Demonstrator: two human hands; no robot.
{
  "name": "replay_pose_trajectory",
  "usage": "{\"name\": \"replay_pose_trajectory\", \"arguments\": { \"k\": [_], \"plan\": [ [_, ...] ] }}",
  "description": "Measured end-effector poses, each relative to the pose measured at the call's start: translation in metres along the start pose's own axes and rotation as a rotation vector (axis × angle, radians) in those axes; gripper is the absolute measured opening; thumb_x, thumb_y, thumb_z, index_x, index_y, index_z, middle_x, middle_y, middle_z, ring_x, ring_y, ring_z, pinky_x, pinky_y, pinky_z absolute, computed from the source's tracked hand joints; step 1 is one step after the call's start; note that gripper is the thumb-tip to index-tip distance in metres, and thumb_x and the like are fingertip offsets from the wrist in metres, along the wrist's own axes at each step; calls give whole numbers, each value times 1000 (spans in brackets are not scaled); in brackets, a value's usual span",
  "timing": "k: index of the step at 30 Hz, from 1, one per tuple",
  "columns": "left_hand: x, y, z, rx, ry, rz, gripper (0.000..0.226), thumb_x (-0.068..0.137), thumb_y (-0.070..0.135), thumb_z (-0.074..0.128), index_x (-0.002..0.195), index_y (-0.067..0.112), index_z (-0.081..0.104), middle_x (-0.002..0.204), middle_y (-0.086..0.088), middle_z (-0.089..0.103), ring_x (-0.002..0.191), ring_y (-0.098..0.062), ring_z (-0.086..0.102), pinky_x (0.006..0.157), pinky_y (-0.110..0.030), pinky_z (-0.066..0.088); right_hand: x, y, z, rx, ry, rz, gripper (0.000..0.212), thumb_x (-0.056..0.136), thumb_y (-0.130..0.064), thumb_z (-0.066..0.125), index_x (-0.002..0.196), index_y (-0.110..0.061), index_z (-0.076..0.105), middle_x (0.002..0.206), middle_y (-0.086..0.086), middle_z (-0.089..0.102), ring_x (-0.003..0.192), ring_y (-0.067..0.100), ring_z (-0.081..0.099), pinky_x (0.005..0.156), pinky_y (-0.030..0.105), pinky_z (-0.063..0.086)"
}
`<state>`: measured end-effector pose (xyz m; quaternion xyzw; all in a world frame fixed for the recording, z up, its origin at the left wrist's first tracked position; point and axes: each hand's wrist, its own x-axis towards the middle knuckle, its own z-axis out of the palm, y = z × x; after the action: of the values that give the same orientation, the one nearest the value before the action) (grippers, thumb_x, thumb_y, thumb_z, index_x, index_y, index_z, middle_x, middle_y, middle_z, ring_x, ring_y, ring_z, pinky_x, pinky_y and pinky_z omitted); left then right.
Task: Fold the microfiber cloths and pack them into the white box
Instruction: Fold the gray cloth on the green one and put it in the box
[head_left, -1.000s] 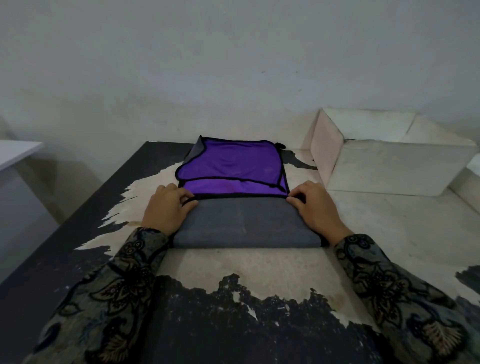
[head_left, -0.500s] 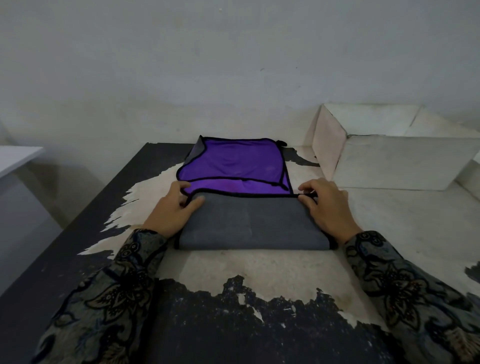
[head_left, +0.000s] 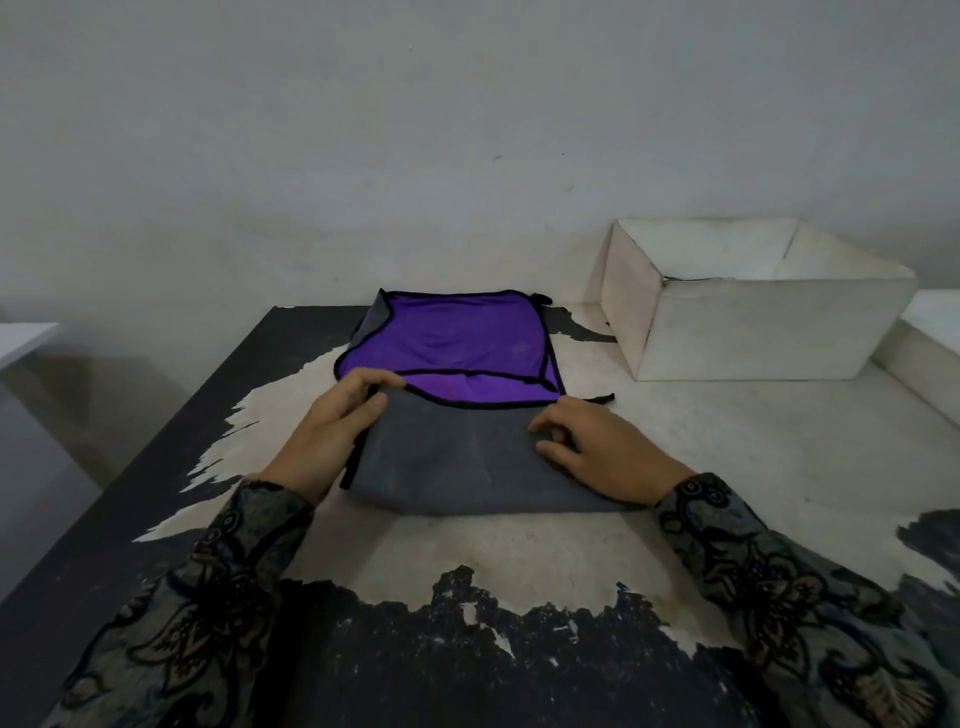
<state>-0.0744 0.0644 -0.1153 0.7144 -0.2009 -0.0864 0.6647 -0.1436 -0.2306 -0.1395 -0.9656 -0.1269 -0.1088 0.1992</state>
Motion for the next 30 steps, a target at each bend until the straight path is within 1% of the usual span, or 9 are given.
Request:
{"name": "replay_pose_trajectory", "arguments": {
  "k": [5, 8, 12, 14, 16, 19, 23, 26, 30],
  "plan": [
    [4, 23, 48, -84, -98, -54, 22, 102, 14, 47, 114, 16, 64, 95, -8, 57, 81, -18, 59, 54, -25, 48, 0, -30, -12, 637, 37, 93, 22, 101, -25, 55, 112, -11, 68, 85, -5, 66, 70, 7, 60, 64, 19, 47],
    [15, 36, 82, -9, -220, -59, 25, 103, 19, 46, 120, 13, 63, 92, -15, 62, 75, -26, 62, 51, -34, 48, 6, -40, -16, 1103, 1, 282, 36, 102, -38, 48, 118, -10, 63, 86, 9, 63, 65, 19, 58, 52, 29, 39],
    [28, 48, 121, 6, -235, -74, 29, 104, 23, 43, 129, 16, 56, 94, -10, 64, 66, -13, 67, 42, -25, 45, 5, -25, -23, 1321, 34, 425, 61, 83, -62, 61, 114, -10, 65, 89, 14, 65, 68, 18, 58, 52, 29, 39],
    [33, 48, 131, -51, -249, -101, 31, 105, 23, 42, 135, 19, 49, 99, -8, 66, 70, -16, 70, 43, -24, 46, 2, -14, -28, 1381, 66, 459, 44, 88, -45, 69, 109, -6, 65, 94, 15, 67, 78, 21, 63, 64, 34, 44],
    [36, 44, 136, -87, -261, -76, 33, 105, 21, 42, 138, 20, 43, 102, -5, 72, 80, -22, 74, 49, -26, 49, -3, -1, -33, 1329, 105, 523, 18, 93, -15, 65, 105, -3, 67, 95, 17, 69, 83, 24, 66, 70, 33, 50],
    [38, 26, 127, 37, -182, 132, 31, 103, 13, 47, 133, 15, 49, 110, -6, 73, 99, -21, 71, 68, -29, 54, -8, 14, -41, 1160, 91, 606, 12, 91, 0, 61, 101, 1, 68, 91, 17, 69, 82, 25, 65, 68, 30, 51],
    [42, -12, 112, 476, -148, 323, 27, 99, 26, 53, 126, 22, 58, 122, 7, 63, 116, -5, 57, 101, -35, 47, -16, 29, -47, 941, 25, 673, 19, 92, -8, 65, 73, -10, 66, 58, -1, 62, 48, 7, 56, 43, 18, 42],
    [45, -32, 111, 836, -245, 371, 52, 92, 59, 38, 134, 32, 53, 141, 8, 51, 131, -12, 44, 111, -46, 35, -17, 32, -43, 716, -40, 647, 29, 92, -20, 69, 67, -7, 60, 54, 1, 50, 43, 7, 43, 41, 19, 35],
    [43, -39, 115, 1020, -353, 336, 89, 78, 87, 12, 147, 36, 38, 161, 11, 24, 149, -10, 16, 122, -43, 10, -16, 34, -40, 430, -5, 628, 44, 86, -32, 73, 76, 9, 61, 63, 7, 54, 55, 14, 48, 54, 27, 38]
  ]
}}
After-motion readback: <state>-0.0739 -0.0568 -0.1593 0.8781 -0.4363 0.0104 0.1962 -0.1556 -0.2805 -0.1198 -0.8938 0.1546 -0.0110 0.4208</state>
